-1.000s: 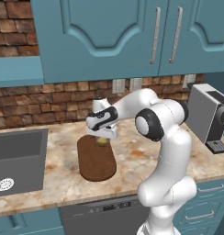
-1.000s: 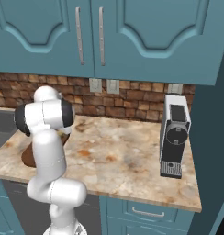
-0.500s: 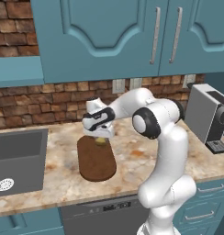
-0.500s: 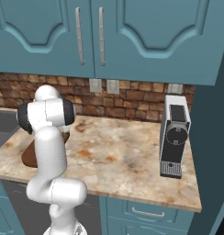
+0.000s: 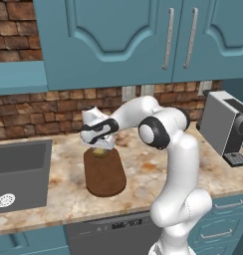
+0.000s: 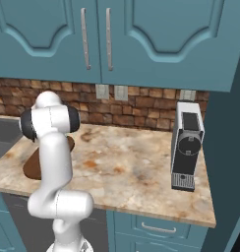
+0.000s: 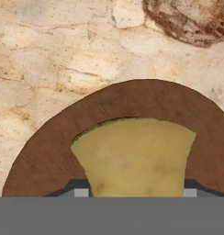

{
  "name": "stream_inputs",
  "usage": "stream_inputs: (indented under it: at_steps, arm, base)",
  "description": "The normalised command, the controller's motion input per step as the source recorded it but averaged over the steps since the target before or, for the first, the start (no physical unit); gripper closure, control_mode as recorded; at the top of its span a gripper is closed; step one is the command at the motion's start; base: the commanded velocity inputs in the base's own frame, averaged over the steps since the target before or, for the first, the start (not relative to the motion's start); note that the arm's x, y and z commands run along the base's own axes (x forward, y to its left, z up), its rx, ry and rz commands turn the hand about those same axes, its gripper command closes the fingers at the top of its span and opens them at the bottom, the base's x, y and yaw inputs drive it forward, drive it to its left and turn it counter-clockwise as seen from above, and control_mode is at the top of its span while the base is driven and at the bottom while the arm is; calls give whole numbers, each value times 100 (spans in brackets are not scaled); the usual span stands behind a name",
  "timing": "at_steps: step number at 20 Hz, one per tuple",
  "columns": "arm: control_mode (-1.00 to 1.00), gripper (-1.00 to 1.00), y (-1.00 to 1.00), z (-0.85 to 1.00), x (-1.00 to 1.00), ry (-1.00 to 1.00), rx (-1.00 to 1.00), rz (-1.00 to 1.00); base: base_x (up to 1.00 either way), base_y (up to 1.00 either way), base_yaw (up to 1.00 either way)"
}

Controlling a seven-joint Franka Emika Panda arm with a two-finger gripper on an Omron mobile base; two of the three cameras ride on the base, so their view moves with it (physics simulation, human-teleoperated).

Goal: Pick up the sponge from the counter and clean the cutting board by briefly scrubbing or pressing down on the cutting board. Once finished, release the sponge.

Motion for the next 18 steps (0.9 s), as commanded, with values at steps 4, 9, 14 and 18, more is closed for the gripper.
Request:
stream_inputs:
  at_steps: [4, 9, 14, 18]
  arm:
    - [-100, 100, 79, -27, 0, -4, 0, 0]
    - [-100, 100, 54, -25, 0, 0, 0, 0]
    - [-100, 100, 40, -26, -8, 0, 0, 0]
    - [-100, 100, 10, -36, -49, 0, 0, -1]
  base:
    - [0, 0, 0]
    - [0, 0, 0]
    - [0, 0, 0]
    - [0, 0, 0]
